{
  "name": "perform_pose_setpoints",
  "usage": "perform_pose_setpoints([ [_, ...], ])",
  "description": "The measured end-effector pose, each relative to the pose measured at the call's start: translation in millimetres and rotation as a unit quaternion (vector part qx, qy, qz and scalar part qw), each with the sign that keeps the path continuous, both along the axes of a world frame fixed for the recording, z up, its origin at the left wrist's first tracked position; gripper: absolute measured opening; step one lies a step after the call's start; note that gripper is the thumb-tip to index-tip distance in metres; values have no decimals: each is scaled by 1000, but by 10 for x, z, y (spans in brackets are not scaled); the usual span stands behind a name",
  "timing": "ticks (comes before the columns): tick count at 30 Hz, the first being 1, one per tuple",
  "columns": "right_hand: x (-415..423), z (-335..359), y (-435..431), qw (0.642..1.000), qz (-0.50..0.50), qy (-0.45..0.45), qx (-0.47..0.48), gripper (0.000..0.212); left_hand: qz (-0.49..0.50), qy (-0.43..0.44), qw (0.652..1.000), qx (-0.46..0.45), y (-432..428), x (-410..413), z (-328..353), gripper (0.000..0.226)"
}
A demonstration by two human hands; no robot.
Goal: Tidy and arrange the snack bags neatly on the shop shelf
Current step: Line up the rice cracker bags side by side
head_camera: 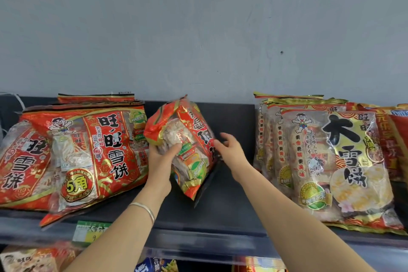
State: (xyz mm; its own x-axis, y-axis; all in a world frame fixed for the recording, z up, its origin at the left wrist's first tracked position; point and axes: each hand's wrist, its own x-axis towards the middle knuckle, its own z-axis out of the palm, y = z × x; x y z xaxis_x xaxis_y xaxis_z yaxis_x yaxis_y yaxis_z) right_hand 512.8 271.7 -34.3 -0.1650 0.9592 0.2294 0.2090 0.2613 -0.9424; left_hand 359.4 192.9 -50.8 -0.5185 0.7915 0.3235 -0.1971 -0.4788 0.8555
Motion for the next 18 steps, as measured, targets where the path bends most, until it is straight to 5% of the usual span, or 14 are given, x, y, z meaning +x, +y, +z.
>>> perform_pose_setpoints([
  [5,149,-111,236,980,-30,141,-135,83,-117,-12,992,-54,-38,-13,71,40],
  [8,275,-166,302,972,-42,148,-179,93,-140,0,987,-83,20,-26,74,44],
  [14,394,-253,312,974,-52,150,-164,65,-52,100,983,-144,227,-102,50,58],
  [18,405,-293,276,978,-58,143,-137,51,-24,76,987,-137,332,-89,98,76],
])
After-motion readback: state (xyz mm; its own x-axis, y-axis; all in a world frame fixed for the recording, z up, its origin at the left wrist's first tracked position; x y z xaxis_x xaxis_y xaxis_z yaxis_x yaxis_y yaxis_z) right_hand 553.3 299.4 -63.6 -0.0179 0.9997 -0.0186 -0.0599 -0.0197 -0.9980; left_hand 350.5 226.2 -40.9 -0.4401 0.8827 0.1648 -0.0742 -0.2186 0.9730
